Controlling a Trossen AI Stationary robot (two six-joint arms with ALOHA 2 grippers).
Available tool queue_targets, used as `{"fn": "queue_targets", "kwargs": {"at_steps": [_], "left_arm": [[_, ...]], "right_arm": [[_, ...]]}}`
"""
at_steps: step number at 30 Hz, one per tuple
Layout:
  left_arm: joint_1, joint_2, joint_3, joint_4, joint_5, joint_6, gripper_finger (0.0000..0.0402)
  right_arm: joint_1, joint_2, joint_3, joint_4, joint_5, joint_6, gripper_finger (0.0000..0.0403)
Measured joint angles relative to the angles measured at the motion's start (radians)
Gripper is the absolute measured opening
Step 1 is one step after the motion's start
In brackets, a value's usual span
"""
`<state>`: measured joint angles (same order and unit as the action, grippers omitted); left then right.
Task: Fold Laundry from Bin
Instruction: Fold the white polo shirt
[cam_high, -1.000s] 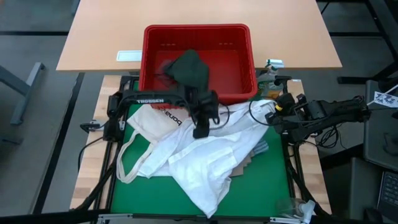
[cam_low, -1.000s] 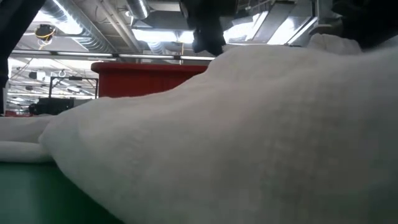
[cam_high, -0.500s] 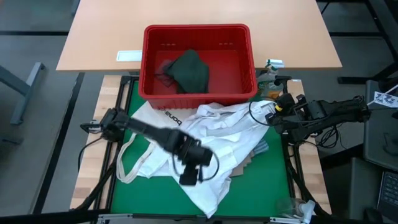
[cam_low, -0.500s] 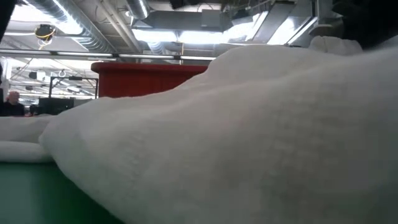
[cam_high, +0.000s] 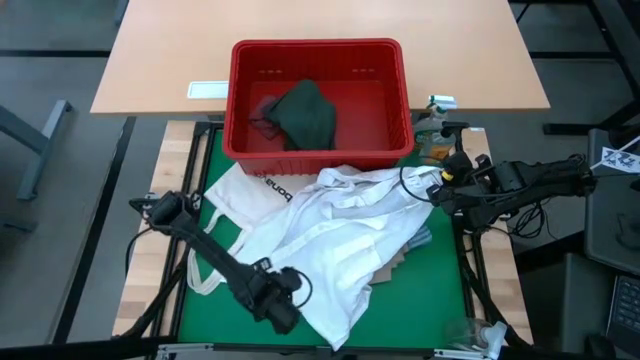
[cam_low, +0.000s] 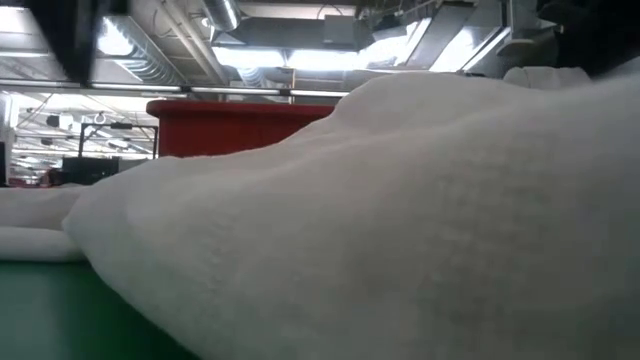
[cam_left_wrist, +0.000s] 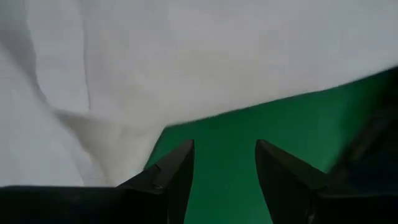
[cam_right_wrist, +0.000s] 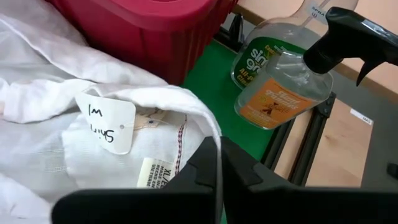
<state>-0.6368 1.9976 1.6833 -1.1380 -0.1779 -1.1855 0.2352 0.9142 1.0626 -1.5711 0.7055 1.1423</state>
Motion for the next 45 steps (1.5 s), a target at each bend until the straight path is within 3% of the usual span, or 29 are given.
{"fn": "queue_targets", "kwargs": {"at_steps": [5,11,17,21,27,33,45], "left_arm": [[-0.02,0.0,-0.138,0.071,-0.051,-0.044,0.0165],[0.004,0.0,-0.309,0.155,-0.044,-0.142,0.0165],[0.05,-0.009,-0.414,0.247,-0.026,-0.139,0.0159],[0.074,-0.008,-0.415,0.25,-0.022,-0.076,0.0121],[0.08,-0.007,-0.417,0.237,-0.052,-0.055,0.002],[0.086,0.006,-0.33,0.129,-0.04,-0.005,0.0005],[0.121,0.001,0.026,-0.441,-0.044,0.069,0.0002]], "right_arm": [[0.0,0.0,0.0,0.0,0.0,0.0,0.0005],[0.0,0.0,0.0,0.0,0.0,0.0,0.0005],[0.0,0.0,0.0,0.001,0.0,-0.028,0.0005],[0.0,0.0,0.0,0.001,0.0,-0.029,0.0005],[0.0,0.0,0.0,0.001,0.0,-0.029,0.0005],[0.0,0.0,0.0,0.002,0.0,-0.029,0.0005],[0.0,0.0,0.0,0.002,0.0,-0.029,0.0005]]}}
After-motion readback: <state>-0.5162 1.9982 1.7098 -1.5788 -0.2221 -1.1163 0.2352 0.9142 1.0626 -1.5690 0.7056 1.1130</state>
